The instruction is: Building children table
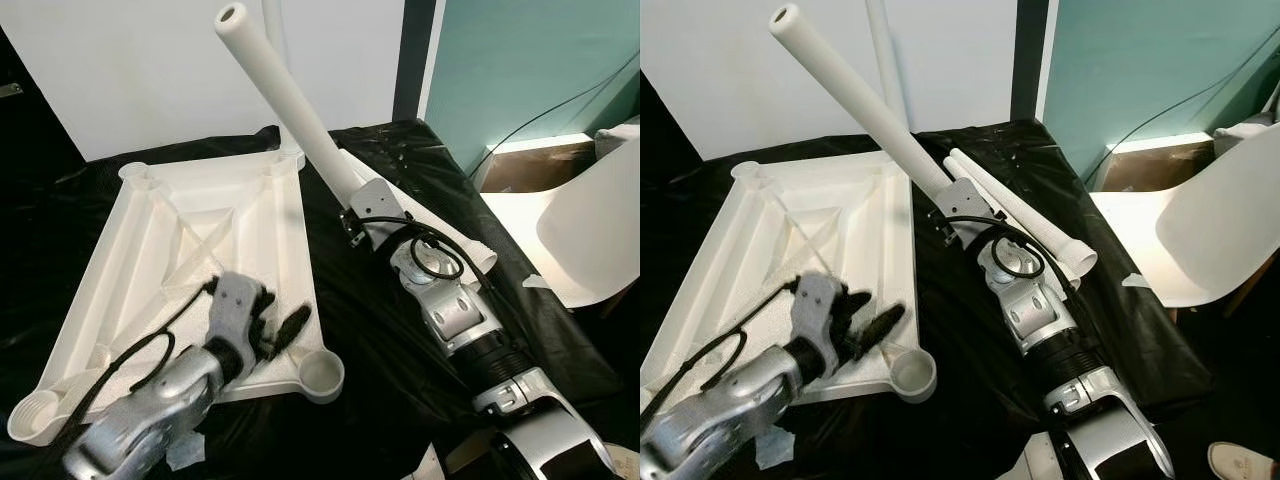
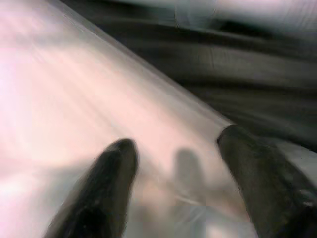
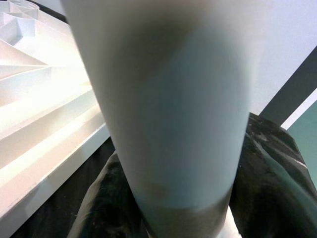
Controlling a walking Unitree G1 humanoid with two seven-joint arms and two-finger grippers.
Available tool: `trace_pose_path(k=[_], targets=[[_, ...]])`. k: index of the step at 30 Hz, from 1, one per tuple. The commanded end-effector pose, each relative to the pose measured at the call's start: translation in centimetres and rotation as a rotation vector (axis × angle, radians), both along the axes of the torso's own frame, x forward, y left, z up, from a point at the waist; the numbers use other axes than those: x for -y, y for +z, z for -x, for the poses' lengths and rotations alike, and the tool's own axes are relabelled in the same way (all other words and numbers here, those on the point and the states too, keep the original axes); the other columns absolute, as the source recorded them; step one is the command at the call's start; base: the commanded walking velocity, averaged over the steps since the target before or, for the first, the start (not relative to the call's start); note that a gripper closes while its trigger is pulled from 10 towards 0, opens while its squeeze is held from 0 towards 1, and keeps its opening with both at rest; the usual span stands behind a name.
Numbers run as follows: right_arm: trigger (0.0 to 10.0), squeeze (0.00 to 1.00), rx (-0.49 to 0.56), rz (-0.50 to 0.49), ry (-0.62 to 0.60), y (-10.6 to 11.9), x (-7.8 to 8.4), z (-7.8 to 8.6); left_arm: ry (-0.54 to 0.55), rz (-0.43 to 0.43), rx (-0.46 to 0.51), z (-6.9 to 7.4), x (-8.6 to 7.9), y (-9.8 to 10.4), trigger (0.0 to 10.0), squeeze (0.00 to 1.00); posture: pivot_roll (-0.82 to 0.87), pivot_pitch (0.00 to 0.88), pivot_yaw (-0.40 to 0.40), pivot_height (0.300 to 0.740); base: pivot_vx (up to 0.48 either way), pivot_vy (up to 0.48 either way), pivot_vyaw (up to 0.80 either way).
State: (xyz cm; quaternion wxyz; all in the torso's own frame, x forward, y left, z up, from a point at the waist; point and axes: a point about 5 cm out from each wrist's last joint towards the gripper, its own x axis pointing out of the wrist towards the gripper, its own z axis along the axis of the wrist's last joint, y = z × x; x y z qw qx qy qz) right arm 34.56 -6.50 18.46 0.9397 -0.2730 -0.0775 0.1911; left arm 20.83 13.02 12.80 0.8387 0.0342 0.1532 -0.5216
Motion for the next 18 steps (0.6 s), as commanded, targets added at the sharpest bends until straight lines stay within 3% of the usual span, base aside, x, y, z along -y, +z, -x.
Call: trace_pose_path(k=[1, 13, 16, 17, 18], targets=[[10.0, 0.00, 0.028, -0.008, 0.007, 0.6, -0.3, -0.1, -0.367, 0.050, -0.063, 2.4, 0.3, 0.6, 10.0, 0.00, 0.08, 0.000, 0.062, 0.740, 0.000, 0.000, 0.00], [10.0, 0.00, 0.029, -0.007, 0.012, 0.6, -0.5, -0.1, -0.392, -0.035, -0.065, 3.0, -1.4, 0.1, 10.0, 0.00, 0.08, 0.000, 0.056, 0.740, 0.000, 0.000, 0.00], [10.0, 0.00, 0.029, -0.006, 0.012, 0.6, -0.5, -0.1, -0.368, -0.040, -0.043, 2.5, -1.5, 0.0, 10.0, 0.00, 0.08, 0.000, 0.056, 0.740, 0.000, 0.000, 0.00], [10.0, 0.00, 0.028, -0.007, 0.015, 0.5, -0.5, -0.1, -0.282, -0.047, 0.015, 1.1, -1.7, -0.1, 10.0, 0.00, 0.08, 0.000, 0.056, 0.740, 0.000, 0.000, 0.00], [10.0, 0.00, 0.028, -0.007, 0.015, 0.5, -0.5, -0.1, -0.282, -0.047, 0.015, 1.1, -1.7, -0.1, 10.0, 0.00, 0.08, 0.000, 0.056, 0.740, 0.000, 0.000, 0.00]])
